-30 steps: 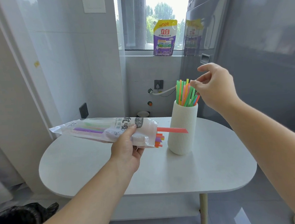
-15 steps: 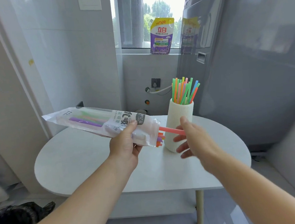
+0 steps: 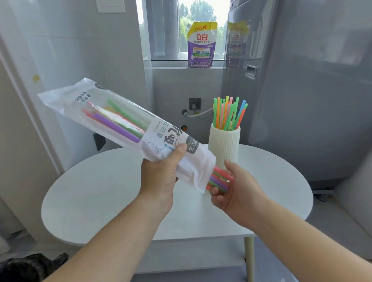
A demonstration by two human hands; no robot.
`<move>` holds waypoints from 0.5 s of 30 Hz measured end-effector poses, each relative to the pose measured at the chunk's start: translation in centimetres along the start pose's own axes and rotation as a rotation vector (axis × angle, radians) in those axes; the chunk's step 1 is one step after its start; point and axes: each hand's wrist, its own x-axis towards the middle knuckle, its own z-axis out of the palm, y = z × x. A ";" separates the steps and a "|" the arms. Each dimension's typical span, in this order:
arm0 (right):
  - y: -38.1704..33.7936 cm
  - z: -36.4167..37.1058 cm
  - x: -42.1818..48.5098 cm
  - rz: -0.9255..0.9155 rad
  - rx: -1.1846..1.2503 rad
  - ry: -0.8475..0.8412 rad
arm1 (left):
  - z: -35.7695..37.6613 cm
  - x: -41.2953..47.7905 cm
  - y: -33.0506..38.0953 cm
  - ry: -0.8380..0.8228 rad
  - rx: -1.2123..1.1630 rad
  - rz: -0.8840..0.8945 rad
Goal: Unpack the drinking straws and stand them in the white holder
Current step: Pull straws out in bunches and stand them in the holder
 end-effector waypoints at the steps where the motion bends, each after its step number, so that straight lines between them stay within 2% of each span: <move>1: 0.0 -0.1 0.1 -0.031 0.000 0.009 | -0.1 0.1 -0.1 0.006 -0.032 -0.016; 4: -0.2 -0.4 0.2 -0.146 -0.057 0.021 | -0.4 0.3 -0.3 0.050 -0.139 -0.099; 9: -0.6 -0.7 0.1 -0.406 -0.405 -0.008 | -0.7 0.7 -0.5 0.126 -0.275 -0.210; 15: -1.2 -0.4 -0.6 -0.555 -0.611 0.037 | -0.7 0.7 -0.9 0.163 -0.313 -0.249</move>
